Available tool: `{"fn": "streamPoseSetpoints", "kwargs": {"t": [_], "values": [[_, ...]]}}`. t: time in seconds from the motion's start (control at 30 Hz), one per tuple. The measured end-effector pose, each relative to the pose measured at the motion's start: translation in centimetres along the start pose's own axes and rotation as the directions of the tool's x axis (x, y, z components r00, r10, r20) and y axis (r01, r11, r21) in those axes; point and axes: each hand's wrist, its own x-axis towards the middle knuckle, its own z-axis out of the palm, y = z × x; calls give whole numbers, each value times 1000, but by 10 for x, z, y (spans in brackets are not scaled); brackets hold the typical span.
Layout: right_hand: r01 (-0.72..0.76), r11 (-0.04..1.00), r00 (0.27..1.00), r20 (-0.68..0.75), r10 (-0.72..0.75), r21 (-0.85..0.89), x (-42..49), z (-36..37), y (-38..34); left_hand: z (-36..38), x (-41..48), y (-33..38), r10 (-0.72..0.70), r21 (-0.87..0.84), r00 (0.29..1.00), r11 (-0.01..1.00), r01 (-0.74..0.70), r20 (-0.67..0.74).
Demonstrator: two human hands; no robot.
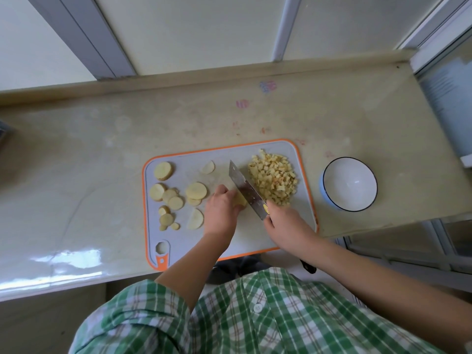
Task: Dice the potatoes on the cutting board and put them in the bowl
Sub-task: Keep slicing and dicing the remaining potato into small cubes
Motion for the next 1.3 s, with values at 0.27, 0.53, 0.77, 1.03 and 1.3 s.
{"fn": "streamPoseSetpoints", "kwargs": {"t": [0.27, 0.53, 0.77, 1.03, 1.3], "values": [[-33, 999, 999, -25, 34, 32, 0, 19, -1, 0, 3, 0, -11, 12, 1000, 1000, 11, 7], [-33, 998, 997, -70, 37, 54, 7, 27, 2, -2, 2, 2, -26, -18, 1000, 1000, 26, -10], [21, 995, 995, -94, -12, 95, 6, 8, 7, -3, -3, -4, -69, -134, 996, 989, 62, -50], [22, 999, 999, -33, -21, 29, 1, 3, 2, -4, -4, 1, -168, -184, 985, 970, 157, -46], [-7, 1000, 1000, -5, 8, 30, 4, 20, -1, -4, 0, 3, -200, -176, 980, 965, 192, -26]]}}
